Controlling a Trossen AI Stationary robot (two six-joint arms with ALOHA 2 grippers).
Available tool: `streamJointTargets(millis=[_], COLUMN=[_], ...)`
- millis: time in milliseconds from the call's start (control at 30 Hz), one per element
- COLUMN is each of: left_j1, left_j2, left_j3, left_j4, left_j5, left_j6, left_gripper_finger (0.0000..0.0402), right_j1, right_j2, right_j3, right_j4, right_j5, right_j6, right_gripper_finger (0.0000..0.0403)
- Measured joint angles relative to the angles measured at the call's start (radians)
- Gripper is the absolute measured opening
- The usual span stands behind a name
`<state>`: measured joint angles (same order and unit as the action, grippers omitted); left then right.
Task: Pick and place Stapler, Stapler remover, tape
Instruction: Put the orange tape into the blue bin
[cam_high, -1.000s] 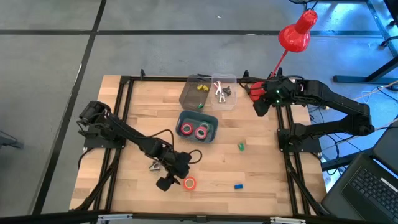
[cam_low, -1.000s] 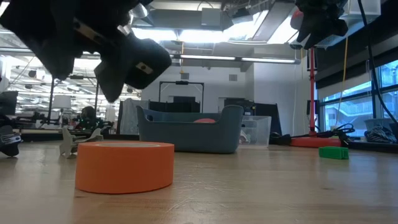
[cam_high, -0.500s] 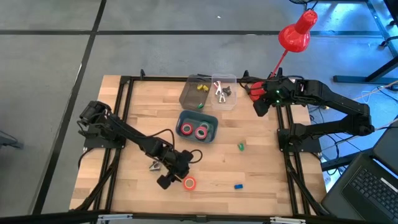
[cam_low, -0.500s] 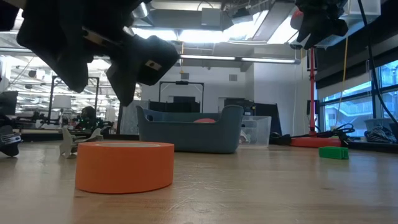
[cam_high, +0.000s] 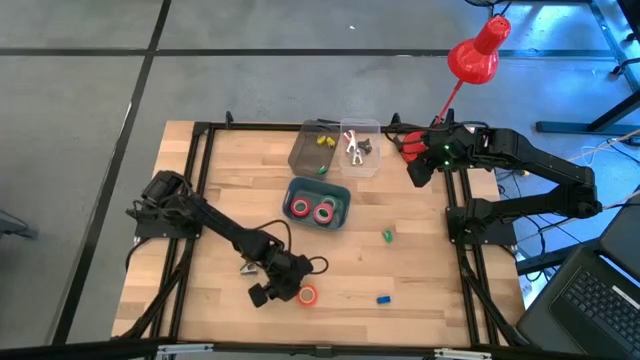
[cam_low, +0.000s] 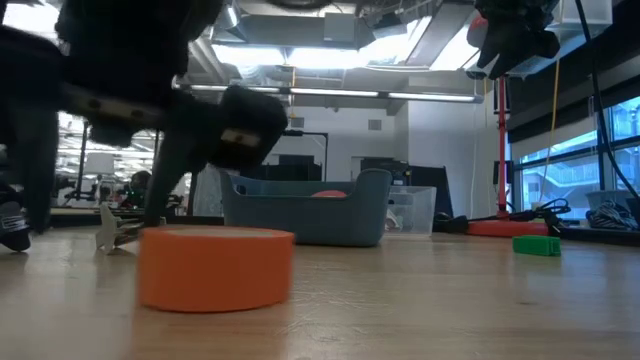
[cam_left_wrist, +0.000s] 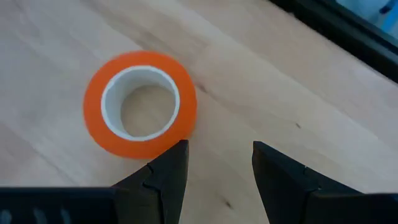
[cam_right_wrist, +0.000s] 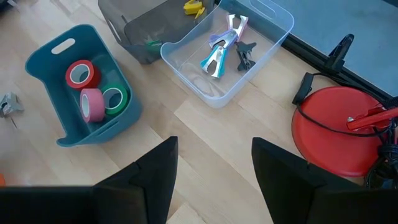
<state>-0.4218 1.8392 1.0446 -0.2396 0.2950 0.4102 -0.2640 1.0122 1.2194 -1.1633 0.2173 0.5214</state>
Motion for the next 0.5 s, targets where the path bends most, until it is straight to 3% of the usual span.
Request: streamJointTargets(millis=[267,500], left_j1=[-0.017,-0.023], left_j2=[-0.006,0.042], left_j3=[0.088,0.091], left_j4=[-0.023,0.006], left_j5=[-0.068,-0.031], left_j6=[0.016,0.102], left_gripper_finger=[0.0168,0.0168], right_j1=[0.000,0.000], right_j2=[0.000,0.000], right_j3=[0.000,0.000], right_j4=[-0.001,-0.001], right_j5=[0.000,0.000], right_j6=[0.014,0.001], right_gripper_finger=[0.0206,0.0206])
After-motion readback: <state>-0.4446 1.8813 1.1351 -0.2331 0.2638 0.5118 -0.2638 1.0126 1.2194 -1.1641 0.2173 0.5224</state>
